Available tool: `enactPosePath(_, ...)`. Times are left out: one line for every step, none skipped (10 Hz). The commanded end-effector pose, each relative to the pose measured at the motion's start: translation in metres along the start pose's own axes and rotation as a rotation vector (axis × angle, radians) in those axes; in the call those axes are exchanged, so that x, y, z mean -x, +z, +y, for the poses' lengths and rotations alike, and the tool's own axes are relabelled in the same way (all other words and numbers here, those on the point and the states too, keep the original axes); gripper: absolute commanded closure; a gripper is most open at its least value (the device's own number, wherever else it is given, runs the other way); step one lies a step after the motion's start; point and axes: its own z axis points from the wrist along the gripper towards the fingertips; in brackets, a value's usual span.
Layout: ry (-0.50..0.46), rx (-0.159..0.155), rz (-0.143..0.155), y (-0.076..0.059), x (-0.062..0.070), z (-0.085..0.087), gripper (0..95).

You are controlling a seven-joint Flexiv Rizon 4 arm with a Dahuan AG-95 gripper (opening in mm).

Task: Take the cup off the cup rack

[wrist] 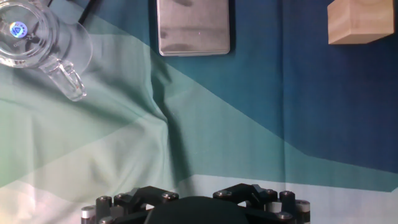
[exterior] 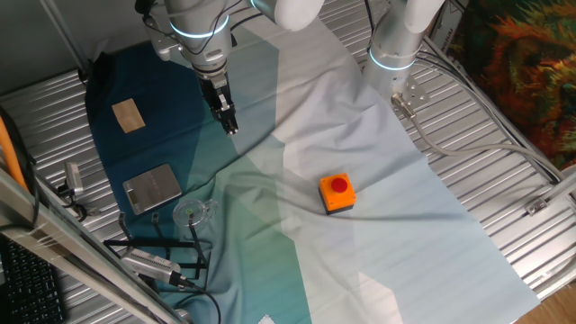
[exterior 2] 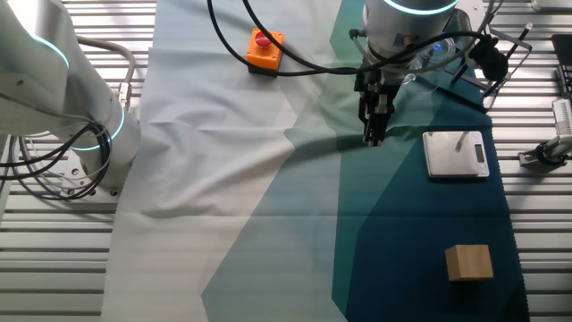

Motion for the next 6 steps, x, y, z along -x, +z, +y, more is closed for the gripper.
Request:
enactPosePath(-0.078, -0.019, -0.061, 0.0, 0.0, 0.0, 95.0)
enactPosePath(-0.071, 0.005, -0.062, 0.0, 0.0, 0.0, 95.0)
enactPosePath(-0.072, -0.003, -0.062, 0.0, 0.0, 0.0, 95.0)
enactPosePath(-0.072, -0.005, -0.061, 0.0, 0.0, 0.0, 95.0)
enactPosePath(-0.072, -0.007, -0.061, 0.0, 0.0, 0.0, 95.0)
enactPosePath(-0.072, -0.007, -0.061, 0.0, 0.0, 0.0, 95.0)
